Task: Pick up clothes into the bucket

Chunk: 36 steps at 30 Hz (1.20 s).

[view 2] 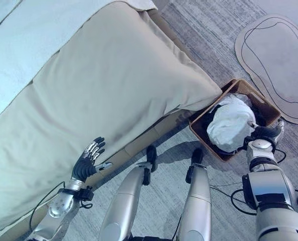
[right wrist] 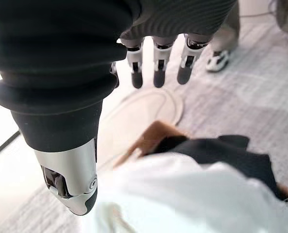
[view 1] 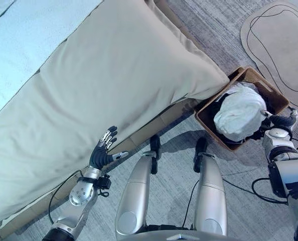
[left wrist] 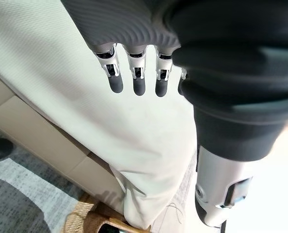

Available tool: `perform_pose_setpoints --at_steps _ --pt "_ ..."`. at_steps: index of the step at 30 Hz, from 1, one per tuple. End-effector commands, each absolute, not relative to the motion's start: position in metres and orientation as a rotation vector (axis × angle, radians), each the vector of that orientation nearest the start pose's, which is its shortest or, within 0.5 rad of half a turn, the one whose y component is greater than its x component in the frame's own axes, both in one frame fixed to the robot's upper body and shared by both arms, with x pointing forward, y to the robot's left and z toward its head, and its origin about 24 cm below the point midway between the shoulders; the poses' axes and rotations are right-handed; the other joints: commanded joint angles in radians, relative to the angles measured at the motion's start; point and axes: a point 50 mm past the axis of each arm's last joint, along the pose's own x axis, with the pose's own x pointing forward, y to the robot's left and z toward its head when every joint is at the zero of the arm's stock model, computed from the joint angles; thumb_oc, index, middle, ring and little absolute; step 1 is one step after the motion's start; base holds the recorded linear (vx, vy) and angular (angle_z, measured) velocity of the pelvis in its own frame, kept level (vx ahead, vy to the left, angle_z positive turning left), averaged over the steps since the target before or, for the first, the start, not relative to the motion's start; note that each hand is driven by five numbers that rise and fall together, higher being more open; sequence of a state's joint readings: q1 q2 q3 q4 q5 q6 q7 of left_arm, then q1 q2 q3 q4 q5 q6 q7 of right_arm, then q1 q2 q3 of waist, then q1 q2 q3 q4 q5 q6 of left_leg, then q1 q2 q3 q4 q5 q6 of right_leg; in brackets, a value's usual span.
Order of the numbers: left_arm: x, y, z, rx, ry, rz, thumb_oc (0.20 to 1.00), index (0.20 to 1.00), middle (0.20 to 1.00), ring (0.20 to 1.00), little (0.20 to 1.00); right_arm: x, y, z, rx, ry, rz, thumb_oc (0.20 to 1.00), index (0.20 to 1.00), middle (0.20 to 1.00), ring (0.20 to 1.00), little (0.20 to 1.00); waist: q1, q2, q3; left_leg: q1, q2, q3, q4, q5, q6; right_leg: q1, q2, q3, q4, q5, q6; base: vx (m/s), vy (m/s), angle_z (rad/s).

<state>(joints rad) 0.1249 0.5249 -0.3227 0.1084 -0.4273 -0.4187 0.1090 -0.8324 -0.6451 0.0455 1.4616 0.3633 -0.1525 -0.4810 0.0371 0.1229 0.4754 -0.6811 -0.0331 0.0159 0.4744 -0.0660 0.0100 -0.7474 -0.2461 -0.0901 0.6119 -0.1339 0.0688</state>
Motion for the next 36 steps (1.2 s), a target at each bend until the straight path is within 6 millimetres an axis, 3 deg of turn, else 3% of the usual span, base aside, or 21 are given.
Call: perform_pose_setpoints --at_steps 1,6,10,13,16,19,20,22,23,24,25,30,34,36 --pt "0.209 0.206 0.029 0.036 -0.088 -0.083 1.000 1.000 1.000 1.000 1.000 0.298 -0.386 0.070 -0.236 0.311 -1.047 1.000 1.000 1.000 1.000 1.000 -0.025 -0.003 -0.052 -0.015 0.011 -0.013 -0.048 0.033 -0.003 0.033 0.010 -0.001 -0.067 0.081 0.034 0.00 0.000 0.00" --pt "0.211 0.210 0.031 0.027 -0.102 -0.067 1.000 1.000 1.000 1.000 1.000 0.300 -0.385 0.073 -0.196 0.247 -1.019 1.000 1.000 1.000 1.000 1.000 -0.031 -0.008 -0.056 0.001 0.013 -0.008 -0.060 0.037 -0.004 0.048 0.009 0.005 -0.088 0.092 0.038 0.00 0.011 -0.03" --pt "0.214 0.213 0.028 0.015 -0.102 -0.023 1.000 1.000 1.000 1.000 1.000 0.314 -0.359 0.078 -0.168 0.081 -0.907 1.000 1.000 1.000 1.000 1.000 -0.049 -0.028 -0.069 0.051 0.023 -0.001 -0.093 0.045 -0.007 0.098 0.014 0.006 -0.131 0.107 0.041 0.01 0.015 -0.08" --pt "0.215 0.216 0.026 -0.001 -0.102 0.008 1.000 1.000 1.000 1.000 1.000 0.310 -0.341 0.072 -0.134 -0.013 -0.830 1.000 1.000 1.000 1.000 1.000 -0.065 -0.044 -0.079 0.096 0.030 -0.005 -0.121 0.051 -0.009 0.144 0.017 0.001 -0.161 0.114 0.044 0.05 -0.004 -0.08" --pt "0.214 0.222 0.016 -0.070 -0.075 0.060 1.000 1.000 1.000 1.000 1.000 0.288 -0.315 0.057 -0.097 -0.107 -0.672 1.000 1.000 1.000 1.000 1.000 -0.091 -0.079 -0.100 0.204 0.039 -0.015 -0.177 0.058 -0.012 0.270 0.012 -0.025 -0.228 0.130 0.056 0.08 -0.035 -0.07" --pt "0.213 0.226 0.015 -0.050 -0.075 0.061 1.000 1.000 1.000 1.000 1.000 0.270 -0.305 0.048 -0.066 -0.131 -0.592 1.000 1.000 1.000 1.000 1.000 -0.103 -0.098 -0.114 0.264 0.046 -0.023 -0.217 0.064 -0.014 0.335 0.013 -0.037 -0.268 0.138 0.062 0.10 -0.017 -0.02" --pt "0.211 0.228 0.015 -0.068 -0.077 0.057 1.000 1.000 1.000 1.000 1.000 0.254 -0.298 0.035 -0.032 -0.114 -0.546 1.000 1.000 1.000 1.000 1.000 -0.109 -0.109 -0.132 0.315 0.051 -0.029 -0.253 0.070 -0.016 0.394 0.014 -0.051 -0.312 0.145 0.066 0.11 -0.011 -0.01" --pt "0.210 0.230 0.013 -0.089 -0.073 0.063 1.000 1.000 1.000 1.000 1.000 0.246 -0.295 0.028 -0.005 -0.101 -0.530 1.000 1.000 1.000 1.000 1.000 -0.113 -0.115 -0.146 0.346 0.053 -0.033 -0.280 0.077 -0.019 0.429 0.018 -0.057 -0.347 0.153 0.069 0.10 -0.020 0.01" --pt "0.205 0.235 0.008 -0.086 -0.057 0.086 1.000 1.000 1.000 1.000 1.000 0.229 -0.290 0.014 0.005 -0.056 -0.504 1.000 1.000 1.000 1.000 1.000 -0.118 -0.123 -0.179 0.386 0.063 -0.037 -0.329 0.094 -0.023 0.476 0.024 -0.069 -0.406 0.168 0.074 0.10 -0.022 0.00" --pt "0.205 0.235 0.008 -0.085 -0.055 0.086 1.000 1.000 1.000 1.000 1.000 0.228 -0.290 0.013 0.005 -0.055 -0.504 1.000 1.000 1.000 1.000 1.000 -0.118 -0.123 -0.179 0.390 0.063 -0.038 -0.333 0.096 -0.023 0.481 0.025 -0.071 -0.410 0.169 0.073 0.12 -0.029 0.04" --pt "0.201 0.241 0.003 -0.055 -0.034 0.119 1.000 1.000 1.000 1.000 1.000 0.216 -0.282 -0.002 0.016 0.006 -0.478 1.000 1.000 1.000 1.000 1.000 -0.124 -0.132 -0.213 0.431 0.068 -0.035 -0.385 0.115 -0.032 0.531 0.036 -0.081 -0.473 0.185 0.079 0.09 -0.025 0.07" --pt "0.194 0.248 -0.006 -0.007 0.002 0.167 1.000 1.000 1.000 1.000 1.000 0.197 -0.267 -0.029 0.043 0.127 -0.440 1.000 1.000 1.000 1.000 1.000 -0.128 -0.146 -0.270 0.514 0.076 -0.015 -0.467 0.137 -0.040 0.602 0.059 -0.083 -0.558 0.214 0.085 0.07 0.006 -0.01" --pt "0.186 0.250 -0.019 0.011 0.055 0.222 1.000 1.000 1.000 1.000 1.000 0.181 -0.239 -0.055 0.078 0.257 -0.343 1.000 1.000 1.000 1.000 1.000 -0.124 -0.159 -0.321 0.585 0.085 0.012 -0.532 0.152 -0.050 0.656 0.073 -0.079 -0.618 0.232 0.092 0.04 0.023 -0.16" --pt "0.186 0.250 -0.022 0.004 0.065 0.234 1.000 1.000 1.000 1.000 1.000 0.178 -0.233 -0.058 0.091 0.272 -0.326 1.000 1.000 1.000 1.000 1.000 -0.124 -0.161 -0.327 0.600 0.086 0.016 -0.542 0.153 -0.051 0.668 0.075 -0.080 -0.624 0.232 0.093 0.02 0.015 -0.06"
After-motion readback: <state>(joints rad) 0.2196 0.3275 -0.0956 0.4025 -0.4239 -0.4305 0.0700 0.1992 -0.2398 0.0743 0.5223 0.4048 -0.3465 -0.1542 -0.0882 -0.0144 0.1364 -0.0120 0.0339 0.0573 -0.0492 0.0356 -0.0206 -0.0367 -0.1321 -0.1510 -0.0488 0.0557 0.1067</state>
